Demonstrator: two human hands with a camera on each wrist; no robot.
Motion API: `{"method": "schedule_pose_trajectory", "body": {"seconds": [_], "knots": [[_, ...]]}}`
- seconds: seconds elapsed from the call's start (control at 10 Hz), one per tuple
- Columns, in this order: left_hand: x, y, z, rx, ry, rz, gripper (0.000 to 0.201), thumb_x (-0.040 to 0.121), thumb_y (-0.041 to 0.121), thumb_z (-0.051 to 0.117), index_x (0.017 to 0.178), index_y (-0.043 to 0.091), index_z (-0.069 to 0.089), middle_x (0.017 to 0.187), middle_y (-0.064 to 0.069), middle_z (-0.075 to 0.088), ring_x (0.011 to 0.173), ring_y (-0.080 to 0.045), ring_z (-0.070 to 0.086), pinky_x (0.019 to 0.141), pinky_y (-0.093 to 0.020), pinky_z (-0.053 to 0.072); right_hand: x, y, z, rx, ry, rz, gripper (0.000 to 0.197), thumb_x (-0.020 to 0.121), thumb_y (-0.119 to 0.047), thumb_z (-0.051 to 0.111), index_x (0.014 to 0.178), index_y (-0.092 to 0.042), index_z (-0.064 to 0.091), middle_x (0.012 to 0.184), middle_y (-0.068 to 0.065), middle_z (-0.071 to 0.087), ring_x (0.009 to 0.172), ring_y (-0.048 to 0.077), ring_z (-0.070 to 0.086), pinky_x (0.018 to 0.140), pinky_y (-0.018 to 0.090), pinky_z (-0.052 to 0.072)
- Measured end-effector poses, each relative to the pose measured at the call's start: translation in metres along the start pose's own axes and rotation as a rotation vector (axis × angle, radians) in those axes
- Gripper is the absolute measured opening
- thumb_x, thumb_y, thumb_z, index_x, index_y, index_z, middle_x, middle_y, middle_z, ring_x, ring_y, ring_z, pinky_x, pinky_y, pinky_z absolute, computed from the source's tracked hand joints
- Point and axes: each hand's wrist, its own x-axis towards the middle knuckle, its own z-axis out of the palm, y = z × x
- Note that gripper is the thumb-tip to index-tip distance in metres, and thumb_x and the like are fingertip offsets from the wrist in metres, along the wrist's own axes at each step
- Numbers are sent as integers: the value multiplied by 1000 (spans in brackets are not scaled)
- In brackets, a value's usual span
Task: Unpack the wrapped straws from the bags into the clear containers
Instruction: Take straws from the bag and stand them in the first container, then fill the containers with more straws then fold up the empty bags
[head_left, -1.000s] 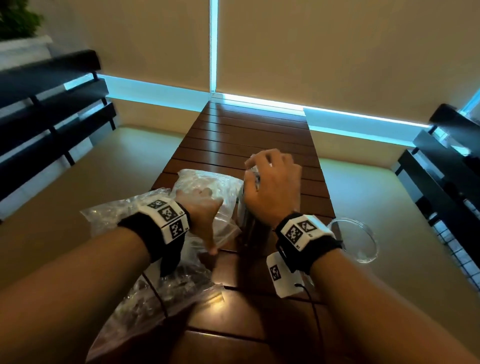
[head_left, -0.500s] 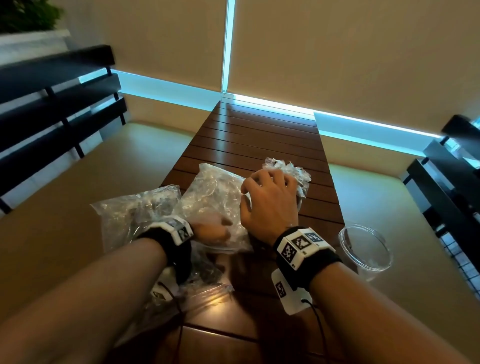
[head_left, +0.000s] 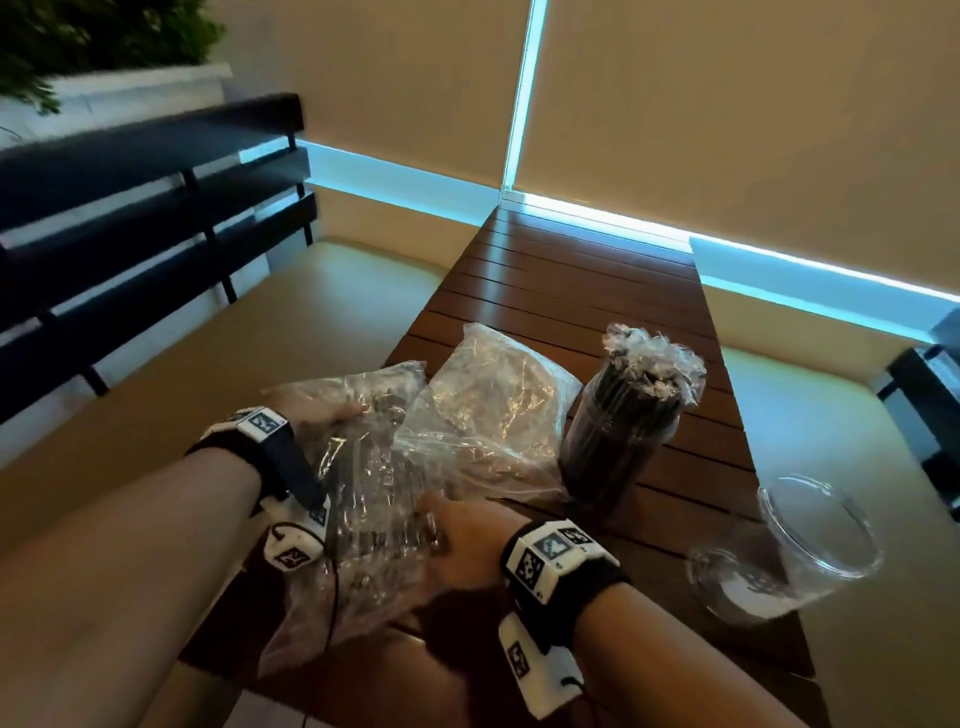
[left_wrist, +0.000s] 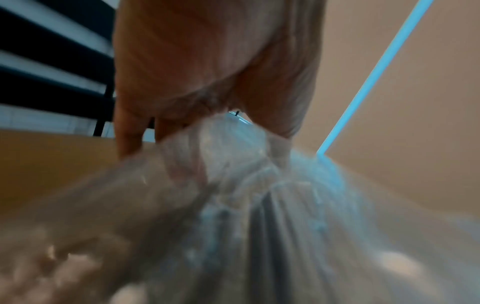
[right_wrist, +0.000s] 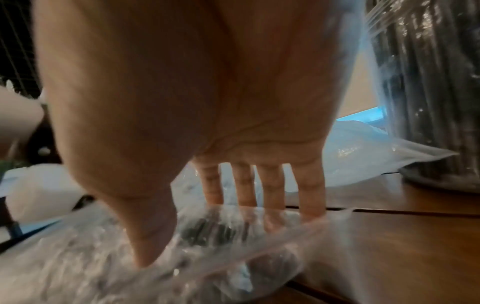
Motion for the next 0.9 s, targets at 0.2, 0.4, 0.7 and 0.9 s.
{"method": "schedule_pose_trajectory", "body": {"seconds": [0.2,0.4,0.7,0.9], "knots": [[-1,15,-30,-161,109,11,69,52,27,93,110,-1,66,96,-10,68,81,-22,65,70,-33,54,2,-3,1,20,96,15,56,87,-38,65,136,-24,43,128,8,56,115,32,57,96,42,50],[-50,71,-114,-21,366,173,64,63,45,74,109,1,65,109,-17,68,93,-35,66,74,-35,53,-18,-16,-31,90,345,-44,19,88,-44,58,94,-27,66,95,-4,68,90,19,63,81,38,55],[-144,148,-183,-571,452,455,24,84,34,63,102,18,63,100,-3,66,78,-17,57,79,-34,48,-37,-53,-94,682,624,13,70,100,-56,37,94,7,67,85,15,69,77,28,63,75,37,50],[-161,157,-166,-958,138,546,31,74,30,70,97,10,68,85,-7,71,77,-21,70,82,-38,59,-64,-48,-152,1055,1127,-75,26,98,-24,56,85,-14,77,70,-4,70,63,11,61,67,37,57]]}}
